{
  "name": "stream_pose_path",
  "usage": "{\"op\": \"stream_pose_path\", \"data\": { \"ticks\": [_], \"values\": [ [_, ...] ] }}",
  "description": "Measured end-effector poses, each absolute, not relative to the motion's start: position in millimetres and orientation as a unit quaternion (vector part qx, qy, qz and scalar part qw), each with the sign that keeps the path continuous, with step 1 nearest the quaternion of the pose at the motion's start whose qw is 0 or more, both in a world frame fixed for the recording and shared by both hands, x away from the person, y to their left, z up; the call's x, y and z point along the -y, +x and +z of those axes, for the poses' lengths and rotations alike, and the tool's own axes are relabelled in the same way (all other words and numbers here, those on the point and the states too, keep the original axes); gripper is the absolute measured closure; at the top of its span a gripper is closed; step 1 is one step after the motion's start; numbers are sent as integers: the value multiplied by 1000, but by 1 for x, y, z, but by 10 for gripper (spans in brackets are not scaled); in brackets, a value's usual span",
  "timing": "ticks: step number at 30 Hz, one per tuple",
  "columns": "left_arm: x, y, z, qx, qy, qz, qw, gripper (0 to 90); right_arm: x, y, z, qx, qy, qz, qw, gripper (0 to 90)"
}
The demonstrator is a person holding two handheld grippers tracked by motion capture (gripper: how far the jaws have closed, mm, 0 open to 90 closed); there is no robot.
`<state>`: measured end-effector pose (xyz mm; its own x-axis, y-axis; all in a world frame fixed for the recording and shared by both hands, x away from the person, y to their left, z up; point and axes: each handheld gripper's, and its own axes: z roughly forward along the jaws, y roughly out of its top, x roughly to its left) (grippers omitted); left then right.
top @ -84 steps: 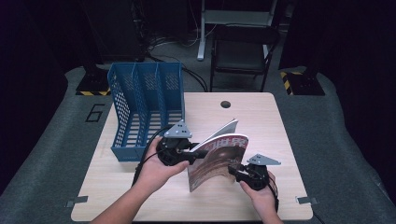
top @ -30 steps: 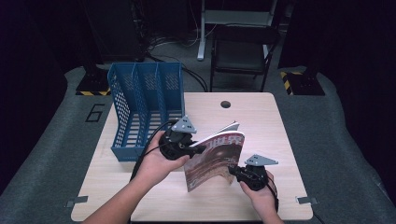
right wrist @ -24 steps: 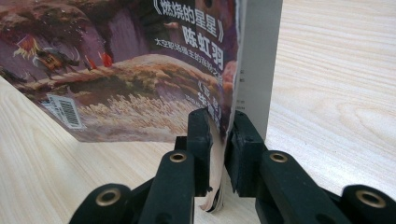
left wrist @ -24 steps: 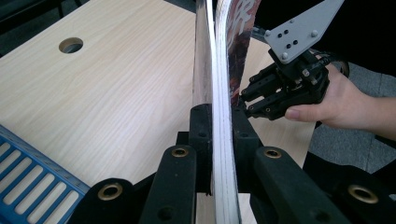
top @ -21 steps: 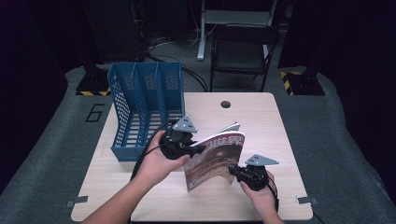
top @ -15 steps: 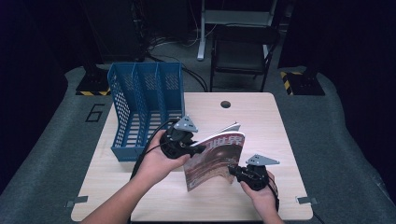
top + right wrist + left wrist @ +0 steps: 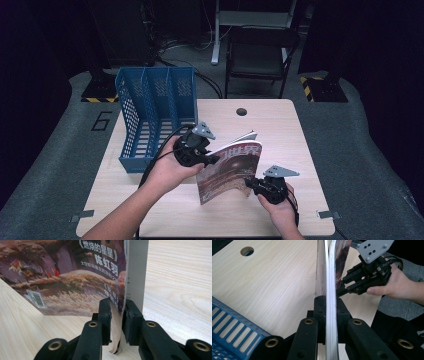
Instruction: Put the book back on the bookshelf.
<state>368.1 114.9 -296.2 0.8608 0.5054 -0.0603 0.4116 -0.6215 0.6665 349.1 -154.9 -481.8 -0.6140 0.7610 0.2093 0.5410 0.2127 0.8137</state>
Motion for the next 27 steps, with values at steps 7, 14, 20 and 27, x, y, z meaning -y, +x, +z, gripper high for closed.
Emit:
{"op": "stream_pose_path", "data": {
  "ticks": [7,14,20,27],
  "values": [
    [-113,369,-294,-247,905,67,338,836,155,349,-482,-770,422,463,120,780],
    [-112,370,-293,-250,905,69,338,838,154,349,-482,-770,421,464,120,775],
    [-111,372,-291,-247,907,66,335,838,155,349,-482,-768,423,465,119,769],
    [-108,372,-287,-246,907,61,337,839,155,349,-480,-771,414,469,118,790]
  ]
}}
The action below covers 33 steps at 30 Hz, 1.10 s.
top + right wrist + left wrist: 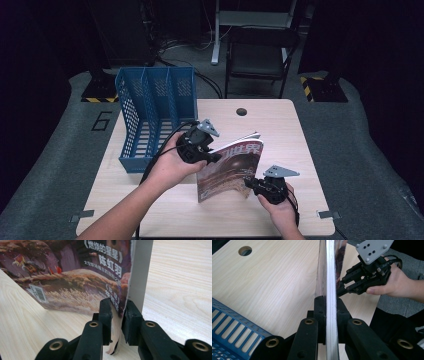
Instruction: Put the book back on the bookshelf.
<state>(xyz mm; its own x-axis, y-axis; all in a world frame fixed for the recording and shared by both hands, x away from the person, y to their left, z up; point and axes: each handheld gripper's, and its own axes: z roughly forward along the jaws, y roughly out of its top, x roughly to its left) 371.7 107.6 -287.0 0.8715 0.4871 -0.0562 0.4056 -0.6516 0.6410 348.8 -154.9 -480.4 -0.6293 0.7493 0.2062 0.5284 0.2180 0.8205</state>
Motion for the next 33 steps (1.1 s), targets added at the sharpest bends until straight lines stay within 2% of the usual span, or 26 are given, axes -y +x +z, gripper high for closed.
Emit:
{"op": "stream_pose_path", "data": {
  "ticks": [17,23,33],
  "values": [
    [-117,369,-257,-239,904,68,349,839,153,339,-459,-761,386,503,136,784],
    [-119,370,-249,-240,901,67,354,839,155,336,-452,-754,382,519,129,780],
    [-118,374,-239,-241,901,59,357,840,152,335,-451,-750,378,528,127,712]
  ]
}}
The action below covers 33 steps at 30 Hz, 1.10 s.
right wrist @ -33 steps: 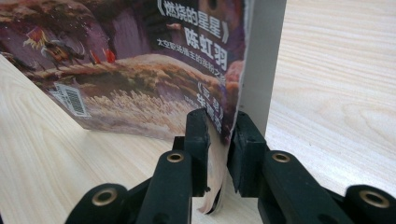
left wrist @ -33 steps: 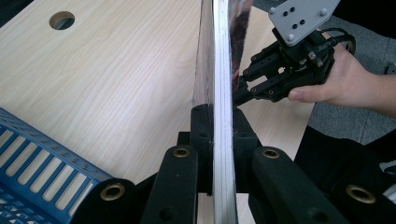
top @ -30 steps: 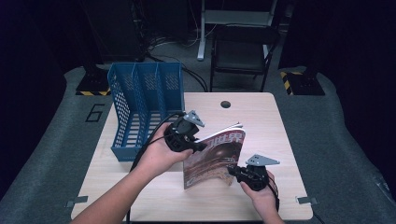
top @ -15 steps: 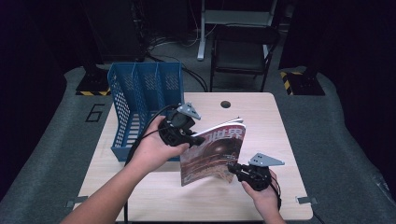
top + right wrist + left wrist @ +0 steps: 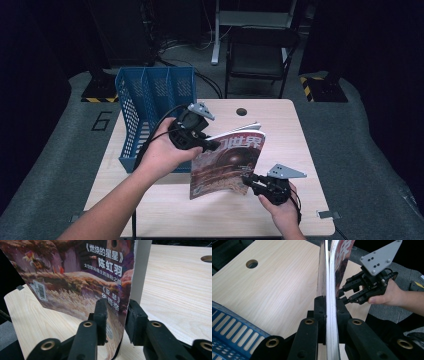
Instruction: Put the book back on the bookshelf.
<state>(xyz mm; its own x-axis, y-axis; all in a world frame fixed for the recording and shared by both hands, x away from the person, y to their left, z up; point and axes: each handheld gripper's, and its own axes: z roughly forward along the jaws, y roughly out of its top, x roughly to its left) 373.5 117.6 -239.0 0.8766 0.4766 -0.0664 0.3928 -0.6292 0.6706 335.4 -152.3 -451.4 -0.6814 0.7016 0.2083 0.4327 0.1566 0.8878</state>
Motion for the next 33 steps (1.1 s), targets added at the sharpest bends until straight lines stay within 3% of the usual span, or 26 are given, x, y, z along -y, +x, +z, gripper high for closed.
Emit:
{"op": "stream_pose_path", "data": {
  "ticks": [15,33],
  "values": [
    [-117,378,-226,-247,899,68,354,839,158,337,-462,-750,390,522,114,584],
    [-126,383,-212,-260,896,70,354,839,160,339,-470,-753,404,511,99,549]
  ]
}}
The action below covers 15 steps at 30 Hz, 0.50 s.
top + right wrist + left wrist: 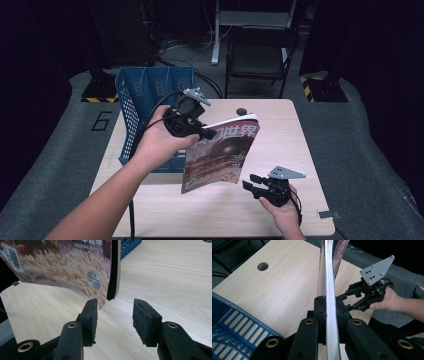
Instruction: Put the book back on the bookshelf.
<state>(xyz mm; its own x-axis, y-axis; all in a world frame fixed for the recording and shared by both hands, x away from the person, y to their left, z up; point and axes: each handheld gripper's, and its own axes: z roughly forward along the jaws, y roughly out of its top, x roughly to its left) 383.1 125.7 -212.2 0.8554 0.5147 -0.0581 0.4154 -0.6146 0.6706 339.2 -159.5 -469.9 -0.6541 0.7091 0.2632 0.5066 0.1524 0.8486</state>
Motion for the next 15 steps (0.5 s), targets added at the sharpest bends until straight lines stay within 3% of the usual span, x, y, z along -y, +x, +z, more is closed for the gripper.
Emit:
{"op": "stream_pose_path", "data": {
  "ticks": [15],
  "values": [
    [-142,395,-196,-290,886,86,352,839,162,341,-475,-753,414,502,98,538]
  ]
}}
